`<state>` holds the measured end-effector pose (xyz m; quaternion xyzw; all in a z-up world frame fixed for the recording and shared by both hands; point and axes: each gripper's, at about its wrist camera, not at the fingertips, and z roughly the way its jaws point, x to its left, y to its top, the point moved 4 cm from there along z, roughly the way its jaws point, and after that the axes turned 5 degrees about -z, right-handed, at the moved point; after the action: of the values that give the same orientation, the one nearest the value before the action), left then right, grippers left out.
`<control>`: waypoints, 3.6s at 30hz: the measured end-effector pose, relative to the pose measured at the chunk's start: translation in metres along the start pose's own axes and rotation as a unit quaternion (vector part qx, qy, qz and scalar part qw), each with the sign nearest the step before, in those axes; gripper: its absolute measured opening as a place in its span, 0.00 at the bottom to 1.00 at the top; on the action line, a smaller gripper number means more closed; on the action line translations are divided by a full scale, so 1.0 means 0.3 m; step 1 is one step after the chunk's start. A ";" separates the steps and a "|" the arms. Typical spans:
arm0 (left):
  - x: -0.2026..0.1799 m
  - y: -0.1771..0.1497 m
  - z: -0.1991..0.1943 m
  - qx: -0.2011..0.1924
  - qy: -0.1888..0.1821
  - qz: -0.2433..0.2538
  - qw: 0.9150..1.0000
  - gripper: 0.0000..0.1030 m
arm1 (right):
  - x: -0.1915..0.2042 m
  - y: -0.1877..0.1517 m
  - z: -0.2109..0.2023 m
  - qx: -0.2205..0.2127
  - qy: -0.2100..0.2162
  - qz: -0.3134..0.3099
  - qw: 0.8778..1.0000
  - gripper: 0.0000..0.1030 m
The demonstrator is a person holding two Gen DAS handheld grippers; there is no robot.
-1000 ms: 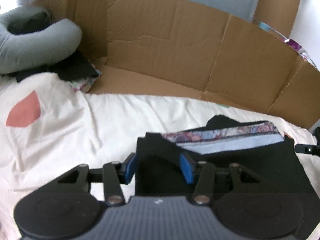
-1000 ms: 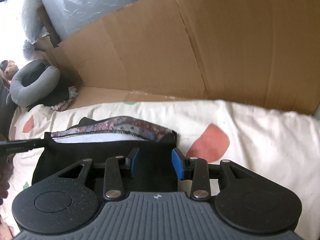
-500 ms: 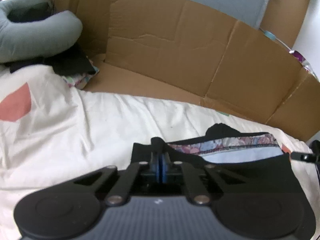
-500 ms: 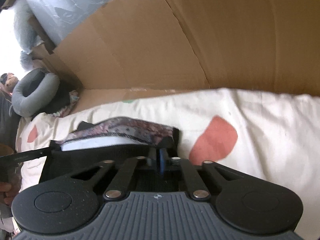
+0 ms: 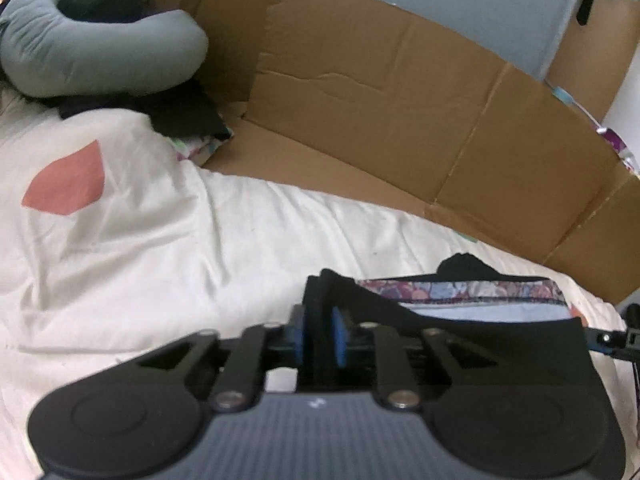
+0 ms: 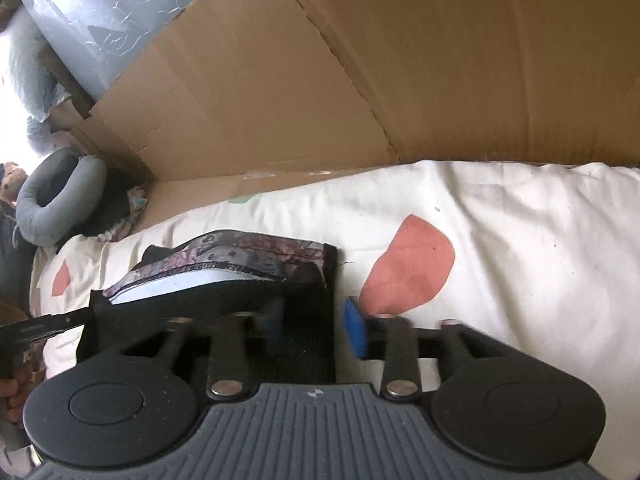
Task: Fold clothes
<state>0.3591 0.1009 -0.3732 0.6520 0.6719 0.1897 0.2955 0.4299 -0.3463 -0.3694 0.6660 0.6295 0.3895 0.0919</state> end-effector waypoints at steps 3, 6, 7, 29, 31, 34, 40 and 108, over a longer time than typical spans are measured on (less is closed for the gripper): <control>-0.037 -0.002 0.005 -0.005 0.004 0.038 0.999 0.33 | 0.001 0.004 0.021 0.005 0.009 0.004 1.000 0.42; -0.069 0.004 0.008 -0.015 0.011 0.072 0.997 0.37 | 0.015 0.018 0.034 0.006 0.009 -0.013 1.000 0.41; -0.075 0.007 0.013 -0.015 0.011 0.078 0.997 0.37 | 0.021 0.023 0.036 0.006 0.011 -0.018 1.000 0.41; 0.028 0.055 -0.131 -0.058 -0.069 -0.070 0.993 0.03 | 0.058 0.051 -0.176 -0.101 0.021 -0.039 0.994 0.01; 0.036 0.058 -0.126 -0.057 -0.075 -0.078 0.992 0.03 | 0.046 0.054 -0.178 -0.105 0.029 -0.025 0.994 0.01; 0.033 0.047 -0.084 -0.035 -0.060 -0.053 0.996 0.03 | 0.029 0.054 -0.162 -0.098 0.034 -0.017 0.994 0.01; 0.010 0.038 -0.067 -0.022 0.000 0.010 1.000 0.11 | -0.005 0.038 -0.079 -0.047 -0.010 -0.036 0.998 0.05; -0.124 0.020 0.121 0.010 0.009 0.197 0.980 0.04 | 0.047 0.093 0.054 0.018 0.003 -0.128 0.992 0.40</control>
<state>0.3863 0.0599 -0.3911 0.7728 0.5352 0.2431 0.2394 0.4602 -0.3327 -0.3578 0.5808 0.7164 0.3652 0.1272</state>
